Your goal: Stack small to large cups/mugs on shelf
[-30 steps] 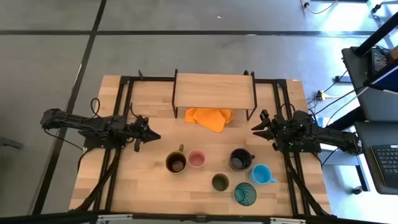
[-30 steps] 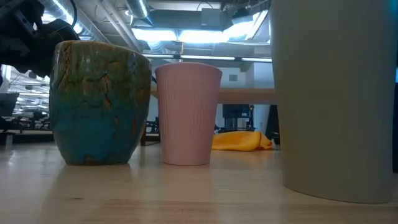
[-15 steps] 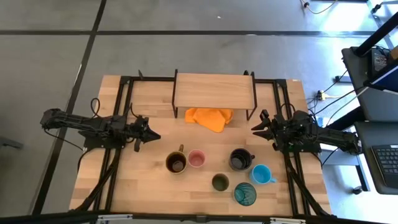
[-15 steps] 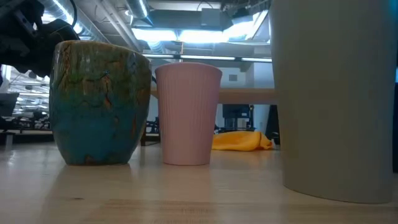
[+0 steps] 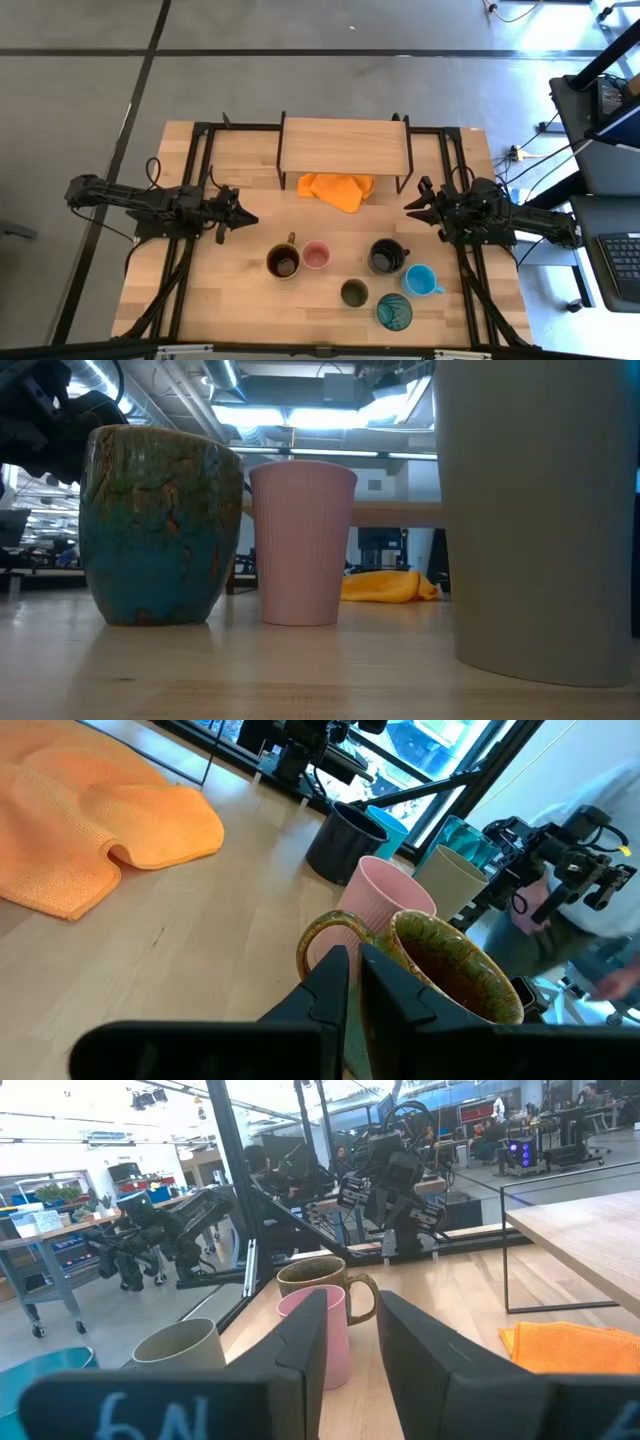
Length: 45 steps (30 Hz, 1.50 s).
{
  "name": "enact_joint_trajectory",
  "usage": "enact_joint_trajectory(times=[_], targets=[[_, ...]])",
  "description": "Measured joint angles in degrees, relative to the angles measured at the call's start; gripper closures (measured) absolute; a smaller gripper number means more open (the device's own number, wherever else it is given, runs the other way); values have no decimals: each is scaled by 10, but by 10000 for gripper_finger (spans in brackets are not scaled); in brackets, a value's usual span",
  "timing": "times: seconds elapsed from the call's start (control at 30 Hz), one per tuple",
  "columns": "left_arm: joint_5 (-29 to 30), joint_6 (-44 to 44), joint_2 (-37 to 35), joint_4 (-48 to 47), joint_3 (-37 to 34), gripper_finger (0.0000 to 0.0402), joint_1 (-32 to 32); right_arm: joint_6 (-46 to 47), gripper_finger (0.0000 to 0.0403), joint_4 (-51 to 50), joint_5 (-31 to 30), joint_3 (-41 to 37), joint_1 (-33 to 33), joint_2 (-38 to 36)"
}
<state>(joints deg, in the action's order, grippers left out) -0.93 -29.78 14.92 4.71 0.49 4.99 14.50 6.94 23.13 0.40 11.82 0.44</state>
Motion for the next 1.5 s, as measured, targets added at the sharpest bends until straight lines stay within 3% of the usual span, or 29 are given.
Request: enact_joint_trajectory(times=[0.77, 0.87, 1.03, 1.13, 1.3, 1.5], targets=[[0, 0, 0, 0, 0, 382, 0, 0, 310, 4, -2, 0, 0, 0], [0, 0, 0, 0, 0, 382, 0, 34, 310, 64, -39, 0, 0, 0], [0, 0, 0, 0, 0, 382, 0, 65, 310, 279, -74, 7, 0, 2], [0, 0, 0, 0, 0, 382, 0, 67, 310, 301, -100, 60, 0, 13], [0, 0, 0, 0, 0, 382, 0, 43, 310, 164, -33, 236, -25, 144], [0, 0, 0, 0, 0, 382, 0, -214, 310, -114, 74, 507, -56, 389]])
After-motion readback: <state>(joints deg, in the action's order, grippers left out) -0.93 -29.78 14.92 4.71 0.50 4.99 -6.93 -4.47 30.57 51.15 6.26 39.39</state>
